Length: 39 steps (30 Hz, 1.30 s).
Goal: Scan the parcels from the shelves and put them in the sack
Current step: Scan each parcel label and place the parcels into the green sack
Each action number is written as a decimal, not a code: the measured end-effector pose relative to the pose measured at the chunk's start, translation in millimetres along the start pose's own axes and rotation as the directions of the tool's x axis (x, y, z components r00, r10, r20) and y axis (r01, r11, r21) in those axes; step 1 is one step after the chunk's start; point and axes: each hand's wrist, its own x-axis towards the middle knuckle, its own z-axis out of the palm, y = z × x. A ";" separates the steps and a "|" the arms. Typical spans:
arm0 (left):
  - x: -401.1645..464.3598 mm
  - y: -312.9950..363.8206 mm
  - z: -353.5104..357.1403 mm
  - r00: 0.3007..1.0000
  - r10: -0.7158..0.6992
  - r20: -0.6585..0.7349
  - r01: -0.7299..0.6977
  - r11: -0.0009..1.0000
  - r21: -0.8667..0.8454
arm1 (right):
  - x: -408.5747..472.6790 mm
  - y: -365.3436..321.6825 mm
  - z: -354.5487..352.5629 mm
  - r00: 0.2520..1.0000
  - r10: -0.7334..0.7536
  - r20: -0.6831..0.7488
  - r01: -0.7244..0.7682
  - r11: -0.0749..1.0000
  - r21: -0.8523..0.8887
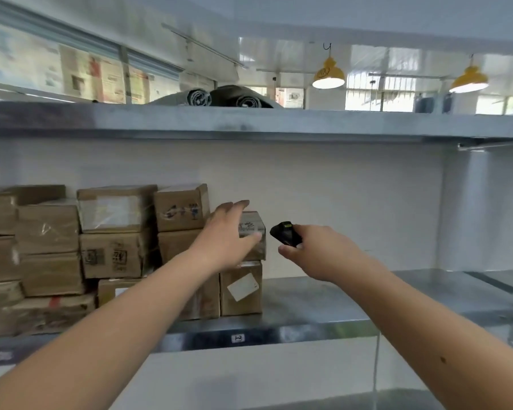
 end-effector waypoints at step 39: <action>17.3 -8.0 42.8 0.984 0.174 -0.045 -0.177 0.900 -0.399 | 3.7 52.2 -1.7 1.000 0.005 0.022 -0.008 0.992 0.123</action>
